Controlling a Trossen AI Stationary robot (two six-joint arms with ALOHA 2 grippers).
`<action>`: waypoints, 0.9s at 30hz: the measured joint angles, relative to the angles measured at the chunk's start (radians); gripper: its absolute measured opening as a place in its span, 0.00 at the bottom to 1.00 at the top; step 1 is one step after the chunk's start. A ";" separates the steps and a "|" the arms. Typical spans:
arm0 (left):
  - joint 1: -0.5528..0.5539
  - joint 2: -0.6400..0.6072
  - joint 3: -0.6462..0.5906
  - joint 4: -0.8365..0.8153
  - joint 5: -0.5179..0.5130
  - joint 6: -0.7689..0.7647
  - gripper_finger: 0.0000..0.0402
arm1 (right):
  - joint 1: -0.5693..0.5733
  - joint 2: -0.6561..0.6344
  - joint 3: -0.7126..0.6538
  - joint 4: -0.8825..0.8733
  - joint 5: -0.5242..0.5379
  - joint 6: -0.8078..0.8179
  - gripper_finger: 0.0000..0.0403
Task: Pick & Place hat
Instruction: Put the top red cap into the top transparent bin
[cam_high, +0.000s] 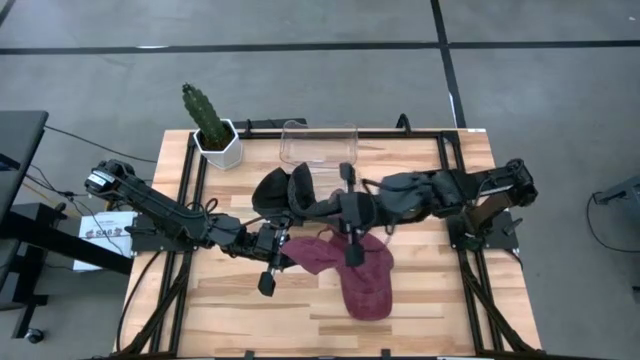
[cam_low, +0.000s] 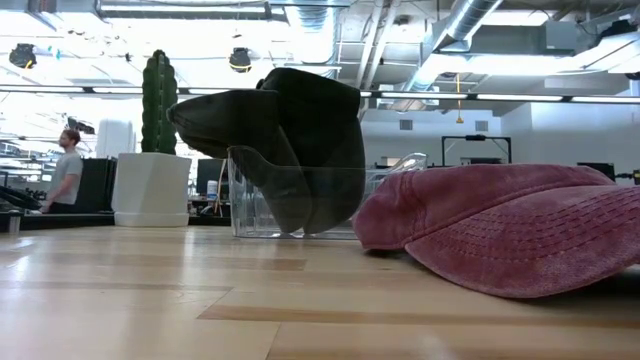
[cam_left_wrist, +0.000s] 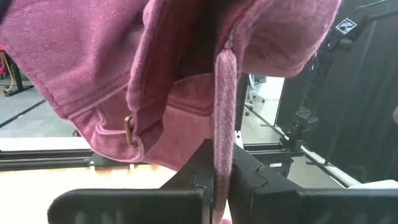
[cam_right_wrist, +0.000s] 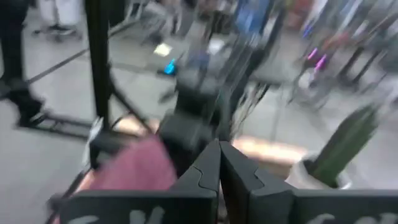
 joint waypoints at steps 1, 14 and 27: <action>0.000 0.000 0.000 -0.001 0.000 0.000 0.04 | 0.013 0.000 0.013 0.025 0.045 -0.038 0.00; 0.001 -0.003 0.000 -0.027 -0.011 0.000 0.04 | 0.248 0.000 0.088 -0.161 0.580 -0.208 0.00; 0.001 -0.003 0.000 -0.027 -0.011 -0.004 0.04 | 0.468 0.000 0.036 -0.367 0.585 -0.067 0.29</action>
